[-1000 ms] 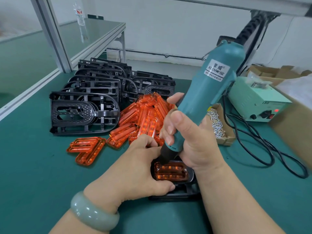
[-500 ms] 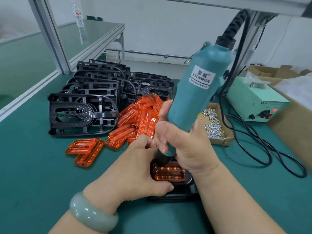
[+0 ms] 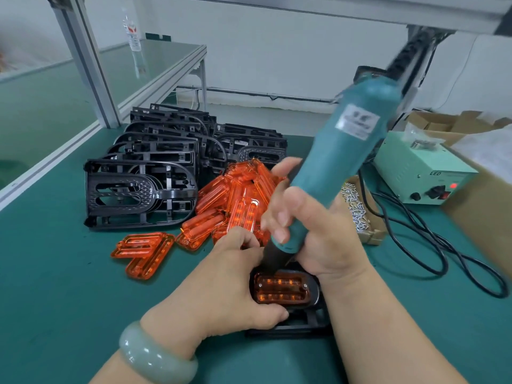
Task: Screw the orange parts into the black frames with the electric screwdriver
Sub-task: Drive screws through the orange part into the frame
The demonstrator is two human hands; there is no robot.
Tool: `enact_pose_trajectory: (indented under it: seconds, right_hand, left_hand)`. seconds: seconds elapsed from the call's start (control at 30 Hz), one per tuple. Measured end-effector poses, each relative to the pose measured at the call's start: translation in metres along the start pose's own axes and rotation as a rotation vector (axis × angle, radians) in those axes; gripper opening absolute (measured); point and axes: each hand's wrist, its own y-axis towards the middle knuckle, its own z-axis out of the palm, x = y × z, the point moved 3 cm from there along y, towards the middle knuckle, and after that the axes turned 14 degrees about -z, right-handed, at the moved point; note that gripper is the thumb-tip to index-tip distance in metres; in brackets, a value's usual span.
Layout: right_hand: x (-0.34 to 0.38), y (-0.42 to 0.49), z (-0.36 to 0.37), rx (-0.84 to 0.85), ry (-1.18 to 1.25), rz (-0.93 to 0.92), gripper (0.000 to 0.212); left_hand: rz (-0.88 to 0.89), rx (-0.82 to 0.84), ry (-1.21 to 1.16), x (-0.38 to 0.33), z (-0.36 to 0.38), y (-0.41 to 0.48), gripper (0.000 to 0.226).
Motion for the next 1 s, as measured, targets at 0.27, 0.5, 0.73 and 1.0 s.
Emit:
enact_pose_trajectory:
  seconds: [0.27, 0.5, 0.73, 1.0]
  right_hand:
    - [0.029, -0.003, -0.035, -0.219, 0.239, -0.107, 0.041]
    - [0.027, -0.016, -0.052, -0.402, 0.283, -0.077, 0.055]
    - [0.03, -0.017, -0.065, -0.493, 0.34, -0.097, 0.055]
    - [0.035, -0.019, -0.075, -0.509, 0.402, -0.12, 0.05]
  left_hand:
    - [0.018, -0.015, 0.059, 0.001, 0.003, 0.0, 0.083]
    - [0.03, -0.009, 0.097, -0.003, 0.001, -0.001, 0.085]
    - [-0.011, -0.017, 0.246, -0.01, -0.003, 0.001, 0.096]
    - [-0.101, 0.024, 0.387, -0.026, -0.001, 0.006, 0.109]
